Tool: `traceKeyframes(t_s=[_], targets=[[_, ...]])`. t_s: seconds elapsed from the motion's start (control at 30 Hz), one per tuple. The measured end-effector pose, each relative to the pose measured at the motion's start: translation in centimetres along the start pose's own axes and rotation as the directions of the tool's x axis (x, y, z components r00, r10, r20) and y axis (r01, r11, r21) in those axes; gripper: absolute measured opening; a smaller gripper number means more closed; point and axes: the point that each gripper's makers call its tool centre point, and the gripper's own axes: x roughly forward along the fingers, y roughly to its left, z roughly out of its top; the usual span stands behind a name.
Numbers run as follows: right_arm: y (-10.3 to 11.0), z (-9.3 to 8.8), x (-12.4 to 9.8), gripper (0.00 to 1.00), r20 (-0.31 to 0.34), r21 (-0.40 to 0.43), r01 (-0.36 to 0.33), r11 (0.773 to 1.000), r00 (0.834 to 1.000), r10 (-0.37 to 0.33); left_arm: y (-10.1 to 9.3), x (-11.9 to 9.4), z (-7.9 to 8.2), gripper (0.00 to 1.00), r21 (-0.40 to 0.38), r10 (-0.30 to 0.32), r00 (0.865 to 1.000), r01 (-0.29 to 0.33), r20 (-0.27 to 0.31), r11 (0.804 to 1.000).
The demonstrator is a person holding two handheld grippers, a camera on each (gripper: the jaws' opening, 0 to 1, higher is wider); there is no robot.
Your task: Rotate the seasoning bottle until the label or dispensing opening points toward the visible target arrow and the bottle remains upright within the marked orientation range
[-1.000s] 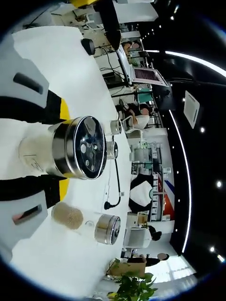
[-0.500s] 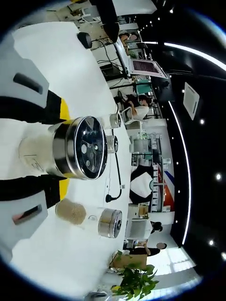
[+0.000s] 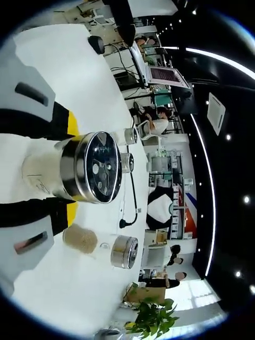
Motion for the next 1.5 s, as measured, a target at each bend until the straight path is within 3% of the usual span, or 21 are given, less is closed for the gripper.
traceKeyframes(t_s=[0.07,0.17,0.23,0.33,0.43,0.53,0.6,0.67,0.73,0.87,1.03,1.17,1.27,1.3,1.33,1.4,1.5], targets=[[0.3,0.7,-0.3,0.47,0.044,0.065,-0.022,0.998,0.999,0.019,0.1,-0.1,0.0,0.97,0.000,0.002,1.000,-0.002,0.000,1.000],[0.2,-0.5,-0.4,0.59,-0.026,0.009,-0.007,1.000,1.000,0.007,0.3,-0.3,0.1,0.97,-0.011,0.007,1.000,-0.007,0.007,1.000],[0.1,-0.8,-0.5,0.59,-0.027,0.046,-0.010,0.999,1.000,0.011,0.3,-0.3,0.0,0.97,-0.014,0.006,1.000,-0.006,0.007,1.000],[0.2,-0.9,-0.8,0.63,-0.023,0.010,-0.032,0.999,0.999,0.033,0.3,-0.3,-0.1,0.97,-0.008,0.008,1.000,-0.008,0.002,1.000],[0.6,-1.1,-0.9,0.64,-0.040,0.023,-0.078,0.997,0.996,0.079,0.5,-0.6,0.1,0.97,0.085,0.034,0.999,-0.033,-0.013,0.996],[0.7,-0.8,-1.2,0.65,-0.044,0.022,-0.101,0.995,0.994,0.102,0.2,-0.6,0.3,0.97,0.064,0.021,1.000,-0.020,-0.009,0.998],[0.7,-0.6,-1.2,0.65,-0.048,-0.006,-0.125,0.992,0.991,0.125,0.4,-0.7,0.5,0.97,0.126,0.039,0.999,-0.037,-0.009,0.991],[1.1,-0.2,-1.1,0.65,-0.032,0.006,-0.183,0.983,0.983,0.183,0.2,-0.6,0.6,0.98,0.097,0.022,1.000,-0.022,-0.002,0.995],[0.9,-0.5,-1.2,0.65,-0.067,-0.010,-0.220,0.975,0.974,0.219,0.3,-0.5,0.7,0.98,0.052,0.014,1.000,-0.014,0.005,0.999],[0.3,-0.3,-1.6,0.65,-0.093,-0.059,-0.290,0.955,0.954,0.284,0.5,-0.6,0.6,0.98,0.055,0.020,1.000,-0.020,0.005,0.998],[0.1,-0.8,-1.9,0.62,-0.167,-0.161,-0.406,0.900,0.909,0.381,0.5,-0.5,0.6,0.98,0.030,0.014,1.000,-0.014,0.009,0.999],[0.2,-0.5,-2.1,0.62,-0.166,-0.128,-0.453,0.882,0.887,0.431,0.3,-0.5,0.9,0.99,0.005,-0.004,1.000,0.004,0.027,1.000],[0.3,-1.4,-2.4,0.62,-0.231,-0.150,-0.516,0.843,0.848,0.477,0.3,-0.5,0.8,1.00,0.021,-0.004,1.000,0.004,0.016,1.000],[0.1,-1.2,-2.3,0.61,-0.220,-0.154,-0.508,0.847,0.854,0.472,0.4,-0.6,0.9,1.00,0.017,-0.004,1.000,0.004,0.017,1.000],[0.2,-0.9,-2.3,0.61,-0.210,-0.186,-0.524,0.831,0.848,0.487,0.4,-0.6,0.9,1.00,0.015,-0.004,1.000,0.004,0.019,1.000],[0.4,-1.2,-2.6,0.62,-0.241,-0.205,-0.563,0.801,0.822,0.516,0.5,-0.6,0.9,1.00,0.015,-0.002,1.000,0.002,0.018,1.000],[0.7,-0.9,-2.5,0.61,-0.238,-0.208,-0.588,0.782,0.805,0.543,0.6,-0.7,0.9,1.00,0.011,0.001,1.000,-0.001,0.021,1.000]])
